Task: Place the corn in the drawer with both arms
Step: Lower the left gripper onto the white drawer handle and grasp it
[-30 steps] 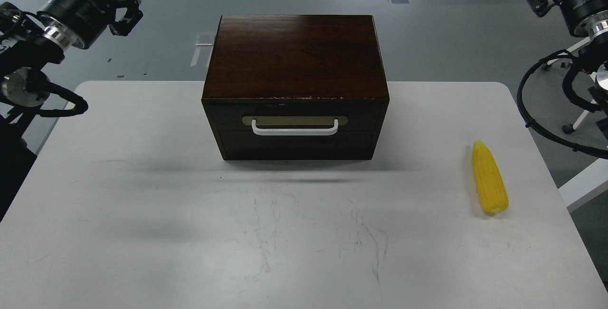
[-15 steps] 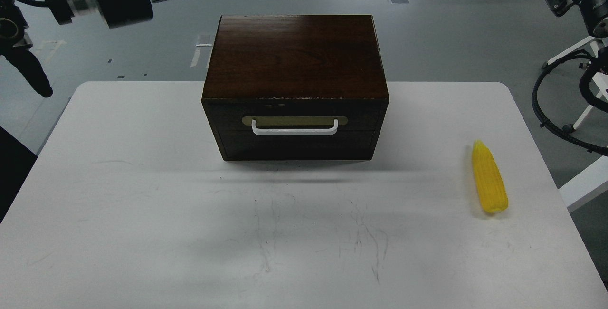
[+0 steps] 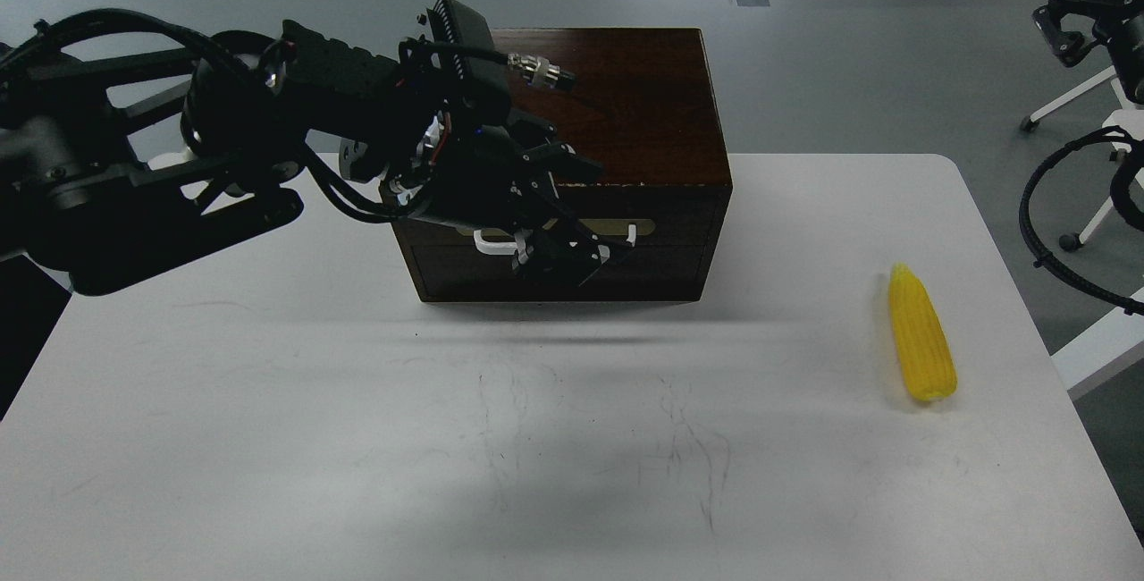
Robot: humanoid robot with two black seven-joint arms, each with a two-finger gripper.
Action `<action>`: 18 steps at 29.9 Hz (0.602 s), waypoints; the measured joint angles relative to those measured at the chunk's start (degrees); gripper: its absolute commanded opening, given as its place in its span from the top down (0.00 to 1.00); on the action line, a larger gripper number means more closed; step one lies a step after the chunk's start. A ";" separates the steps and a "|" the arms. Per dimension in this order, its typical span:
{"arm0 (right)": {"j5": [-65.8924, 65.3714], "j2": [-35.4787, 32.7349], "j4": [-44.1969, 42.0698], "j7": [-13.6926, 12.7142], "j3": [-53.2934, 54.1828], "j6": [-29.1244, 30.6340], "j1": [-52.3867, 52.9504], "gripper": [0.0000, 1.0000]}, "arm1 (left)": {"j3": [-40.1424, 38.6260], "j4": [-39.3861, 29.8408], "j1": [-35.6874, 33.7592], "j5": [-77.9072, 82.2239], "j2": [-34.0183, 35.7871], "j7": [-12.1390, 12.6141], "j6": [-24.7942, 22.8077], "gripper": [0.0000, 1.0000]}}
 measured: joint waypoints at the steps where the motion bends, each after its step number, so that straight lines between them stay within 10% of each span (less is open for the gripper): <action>1: 0.00 0.15 -0.01 0.00 0.01 0.00 -0.68 0.00 | 0.70 0.05 -0.03 1.26 -0.57 -0.01 0.00 0.18; 3: 0.00 0.46 -0.03 0.01 0.16 0.00 -1.79 0.00 | 1.74 0.25 -0.05 4.14 -1.60 -0.01 0.00 0.29; 18: -0.11 0.80 -0.03 0.16 0.18 0.00 -2.40 0.00 | 5.35 7.31 1.14 9.73 -7.90 0.56 0.00 0.26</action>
